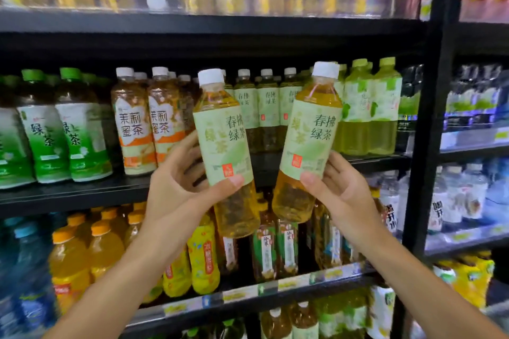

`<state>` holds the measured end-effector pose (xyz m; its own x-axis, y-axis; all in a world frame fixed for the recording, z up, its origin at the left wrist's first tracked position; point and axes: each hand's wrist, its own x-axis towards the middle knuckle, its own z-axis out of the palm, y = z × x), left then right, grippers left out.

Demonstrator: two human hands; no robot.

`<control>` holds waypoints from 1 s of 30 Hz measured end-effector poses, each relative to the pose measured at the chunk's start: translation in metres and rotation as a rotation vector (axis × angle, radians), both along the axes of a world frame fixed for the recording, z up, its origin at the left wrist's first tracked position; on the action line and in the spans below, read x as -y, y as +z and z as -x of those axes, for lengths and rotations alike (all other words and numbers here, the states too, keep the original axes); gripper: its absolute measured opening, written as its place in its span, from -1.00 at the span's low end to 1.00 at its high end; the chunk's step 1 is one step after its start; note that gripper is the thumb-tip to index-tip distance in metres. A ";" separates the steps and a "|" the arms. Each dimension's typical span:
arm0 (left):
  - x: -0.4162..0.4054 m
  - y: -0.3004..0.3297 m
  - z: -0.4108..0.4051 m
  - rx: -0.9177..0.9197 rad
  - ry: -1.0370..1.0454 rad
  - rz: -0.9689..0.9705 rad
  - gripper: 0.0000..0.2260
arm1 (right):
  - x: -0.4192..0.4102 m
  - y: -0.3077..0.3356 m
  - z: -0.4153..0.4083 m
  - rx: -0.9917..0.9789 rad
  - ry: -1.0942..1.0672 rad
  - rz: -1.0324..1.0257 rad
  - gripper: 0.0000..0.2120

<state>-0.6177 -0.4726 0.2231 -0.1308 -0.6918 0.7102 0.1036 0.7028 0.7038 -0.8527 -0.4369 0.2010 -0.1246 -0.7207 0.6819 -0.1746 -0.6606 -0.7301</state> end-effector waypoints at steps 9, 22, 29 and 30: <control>0.043 0.032 0.024 0.094 0.090 0.153 -0.24 | 0.056 0.028 0.033 -0.055 -0.102 0.111 -0.44; 0.101 0.052 0.028 0.073 0.062 0.142 -0.22 | 0.135 0.056 0.060 -0.346 -0.144 -0.103 -0.42; 0.120 0.059 0.030 0.069 0.067 0.136 -0.21 | 0.149 0.063 0.066 -0.490 -0.157 -0.159 -0.43; 0.122 0.059 0.031 0.068 0.063 0.135 -0.21 | 0.150 0.064 0.067 -0.506 -0.160 -0.162 -0.44</control>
<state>-0.6491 -0.5946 0.2825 -0.1414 -0.5994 0.7878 0.0114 0.7948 0.6067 -0.9198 -0.5867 0.2645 0.0732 -0.8204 0.5671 -0.6184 -0.4834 -0.6195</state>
